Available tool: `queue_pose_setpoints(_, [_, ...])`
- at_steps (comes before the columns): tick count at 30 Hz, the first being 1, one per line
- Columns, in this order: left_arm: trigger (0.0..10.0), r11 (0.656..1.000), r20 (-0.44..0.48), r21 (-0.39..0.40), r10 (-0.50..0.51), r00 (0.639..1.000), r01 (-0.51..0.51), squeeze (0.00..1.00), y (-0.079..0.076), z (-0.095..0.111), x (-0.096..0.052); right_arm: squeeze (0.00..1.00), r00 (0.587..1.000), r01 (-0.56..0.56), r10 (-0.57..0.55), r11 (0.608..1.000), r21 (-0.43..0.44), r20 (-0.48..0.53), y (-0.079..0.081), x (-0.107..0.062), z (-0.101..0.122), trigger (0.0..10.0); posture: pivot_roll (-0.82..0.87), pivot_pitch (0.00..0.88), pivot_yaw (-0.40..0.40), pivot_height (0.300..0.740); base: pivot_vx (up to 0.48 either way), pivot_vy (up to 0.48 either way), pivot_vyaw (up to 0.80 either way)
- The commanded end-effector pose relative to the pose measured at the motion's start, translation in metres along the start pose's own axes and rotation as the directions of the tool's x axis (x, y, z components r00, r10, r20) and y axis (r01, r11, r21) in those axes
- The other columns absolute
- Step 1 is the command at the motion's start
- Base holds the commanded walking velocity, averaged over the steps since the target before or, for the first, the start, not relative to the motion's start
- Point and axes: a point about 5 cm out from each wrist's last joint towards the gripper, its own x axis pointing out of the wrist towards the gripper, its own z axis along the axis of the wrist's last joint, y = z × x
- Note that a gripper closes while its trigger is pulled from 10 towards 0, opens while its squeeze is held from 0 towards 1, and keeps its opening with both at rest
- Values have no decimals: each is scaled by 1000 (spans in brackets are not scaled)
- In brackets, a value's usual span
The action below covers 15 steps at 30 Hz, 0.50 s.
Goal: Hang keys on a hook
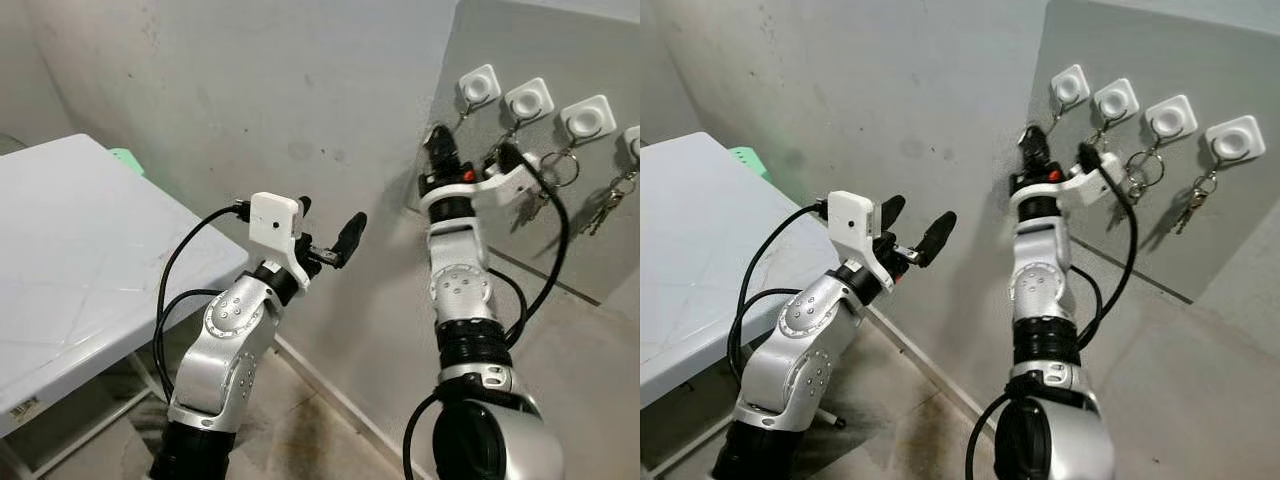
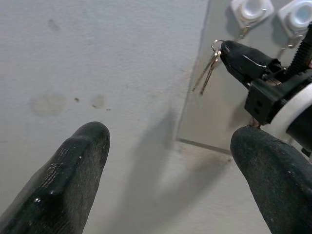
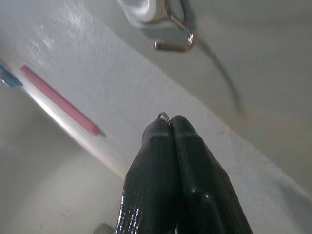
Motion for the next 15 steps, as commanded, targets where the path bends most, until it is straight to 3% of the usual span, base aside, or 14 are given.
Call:
queue_pose_setpoints(1, [10000,1000,13,2,-14,1000,14,0,-3,4,0,0,1000,-26,26,1000,-2,17,7,1,5,10000,35,4,-40,740,0,0,0])
queue_pose_setpoints(15, [10000,1000,7,-3,-12,1000,12,0,-4,3,0,0,991,-68,65,997,21,120,13,2,20,10000,35,1,-40,740,0,0,0])
